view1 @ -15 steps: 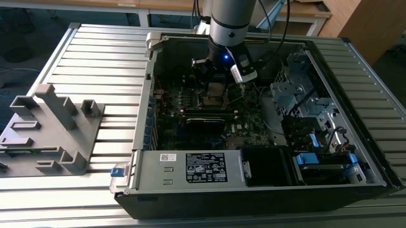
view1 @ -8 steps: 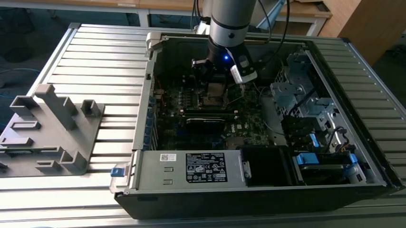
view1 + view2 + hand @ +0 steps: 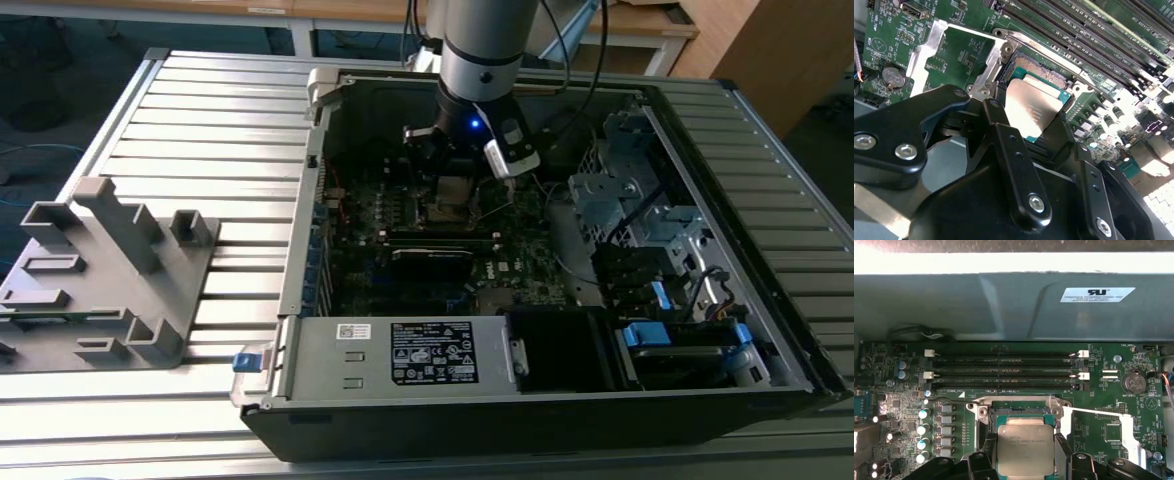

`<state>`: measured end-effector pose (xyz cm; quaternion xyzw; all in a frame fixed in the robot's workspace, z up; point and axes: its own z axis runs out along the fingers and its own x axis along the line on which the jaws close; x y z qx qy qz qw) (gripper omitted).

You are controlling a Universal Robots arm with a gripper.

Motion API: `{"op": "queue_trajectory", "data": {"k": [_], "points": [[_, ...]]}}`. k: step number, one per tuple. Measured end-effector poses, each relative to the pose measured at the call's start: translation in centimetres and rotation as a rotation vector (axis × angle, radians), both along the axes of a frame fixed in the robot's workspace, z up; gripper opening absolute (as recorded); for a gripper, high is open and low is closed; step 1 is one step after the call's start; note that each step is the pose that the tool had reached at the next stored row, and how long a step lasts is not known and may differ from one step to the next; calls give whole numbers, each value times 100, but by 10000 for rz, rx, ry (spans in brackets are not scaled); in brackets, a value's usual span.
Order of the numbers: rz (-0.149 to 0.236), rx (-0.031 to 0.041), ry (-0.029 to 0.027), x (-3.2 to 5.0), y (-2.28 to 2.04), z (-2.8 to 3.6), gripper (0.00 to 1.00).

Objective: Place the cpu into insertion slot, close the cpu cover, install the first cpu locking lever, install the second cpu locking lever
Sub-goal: 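Place the cpu into insertion slot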

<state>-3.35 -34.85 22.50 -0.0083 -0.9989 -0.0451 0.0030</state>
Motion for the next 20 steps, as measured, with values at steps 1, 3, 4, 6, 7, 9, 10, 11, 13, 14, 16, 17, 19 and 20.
{"op": "queue_trajectory", "data": {"k": [1, 3, 4, 6, 7, 9, 10, 11, 13, 14, 16, 17, 19, 20], "points": [[1, -1, 0, 0, 5, 0, 54], [3, 0, 0, 1, 13, -1, 54], [3, 0, 0, 1, 14, -2, 54], [2, 1, -1, 1, 14, -13, 54], [2, 0, 0, 0, 14, -20, 54], [-10, 0, 0, 0, 14, -30, 54], [-57, -1, 1, 0, 14, -32, 54], [-124, -2, 2, 0, 14, -33, 54], [-274, -2, 1, 0, 14, -35, 54], [-392, 0, 0, 0, 14, -36, 54], [-709, 2, -1, 0, 15, -37, 54], [-890, 2, -1, 1, 15, -38, 54], [-1265, 1, 0, 0, 14, -38, 54], [-1444, 1, 0, 0, 14, -39, 54]]}}
